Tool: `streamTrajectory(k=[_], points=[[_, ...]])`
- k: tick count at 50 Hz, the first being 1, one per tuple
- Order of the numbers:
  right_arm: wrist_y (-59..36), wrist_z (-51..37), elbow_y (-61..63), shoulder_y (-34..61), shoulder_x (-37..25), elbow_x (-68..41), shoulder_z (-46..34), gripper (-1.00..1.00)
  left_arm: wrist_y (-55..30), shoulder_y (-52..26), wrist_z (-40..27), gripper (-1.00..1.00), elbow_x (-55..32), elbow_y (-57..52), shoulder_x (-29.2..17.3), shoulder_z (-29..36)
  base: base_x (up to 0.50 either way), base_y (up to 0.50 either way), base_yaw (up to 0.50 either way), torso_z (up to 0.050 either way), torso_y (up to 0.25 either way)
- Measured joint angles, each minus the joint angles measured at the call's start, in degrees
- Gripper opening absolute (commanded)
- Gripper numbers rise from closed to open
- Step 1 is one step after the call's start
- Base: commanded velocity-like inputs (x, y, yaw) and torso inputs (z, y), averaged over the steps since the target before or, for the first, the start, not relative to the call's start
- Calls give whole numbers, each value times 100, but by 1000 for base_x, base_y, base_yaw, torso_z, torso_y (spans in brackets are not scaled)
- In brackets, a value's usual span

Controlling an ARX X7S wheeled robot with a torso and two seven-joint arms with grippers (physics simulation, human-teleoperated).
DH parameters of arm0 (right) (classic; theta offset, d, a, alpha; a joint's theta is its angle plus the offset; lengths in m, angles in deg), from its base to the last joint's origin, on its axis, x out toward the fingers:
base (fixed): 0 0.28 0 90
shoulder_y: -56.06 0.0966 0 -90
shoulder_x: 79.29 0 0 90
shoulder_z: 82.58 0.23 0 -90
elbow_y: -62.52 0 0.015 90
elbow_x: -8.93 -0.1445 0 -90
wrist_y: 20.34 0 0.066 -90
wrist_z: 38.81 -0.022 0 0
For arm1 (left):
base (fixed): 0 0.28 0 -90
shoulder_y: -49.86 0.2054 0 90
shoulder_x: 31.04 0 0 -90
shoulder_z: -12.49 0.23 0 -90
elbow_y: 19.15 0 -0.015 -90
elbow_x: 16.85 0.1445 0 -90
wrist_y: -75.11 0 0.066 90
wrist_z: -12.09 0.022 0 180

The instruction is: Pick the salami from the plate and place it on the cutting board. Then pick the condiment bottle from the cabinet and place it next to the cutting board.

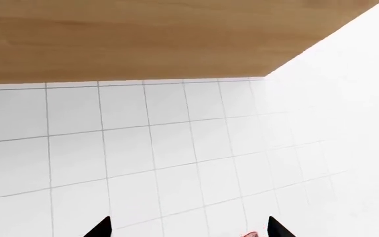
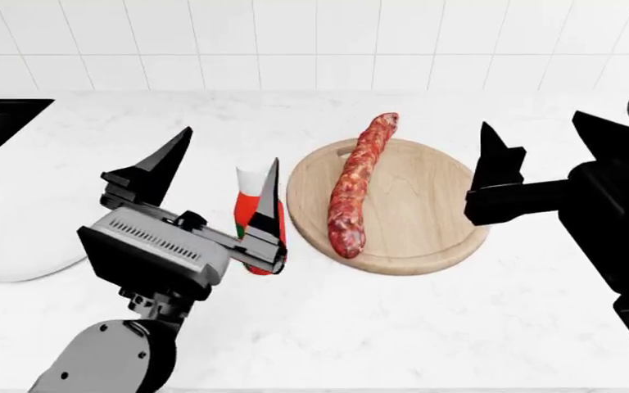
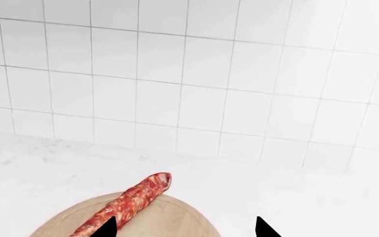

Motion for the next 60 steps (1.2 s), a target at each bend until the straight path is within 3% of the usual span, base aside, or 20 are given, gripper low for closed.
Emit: streamTrajectory(k=[21, 45, 60], points=[[-222, -138, 238, 374, 403, 375, -69, 100, -1296, -749, -731, 100, -852, -1533, -557, -723, 0, 0, 0, 0, 0], [474, 229, 1149, -329, 916, 4197, -623, 100, -2216, -1028, -1507, 100, -1059, -2295, -797, -1019, 0, 0, 0, 0, 0], [753, 210, 1472, -412, 957, 5186, -690, 100, -2510, -1223, -1779, 100, -1395, -2666, -863, -1232, 0, 0, 0, 0, 0]])
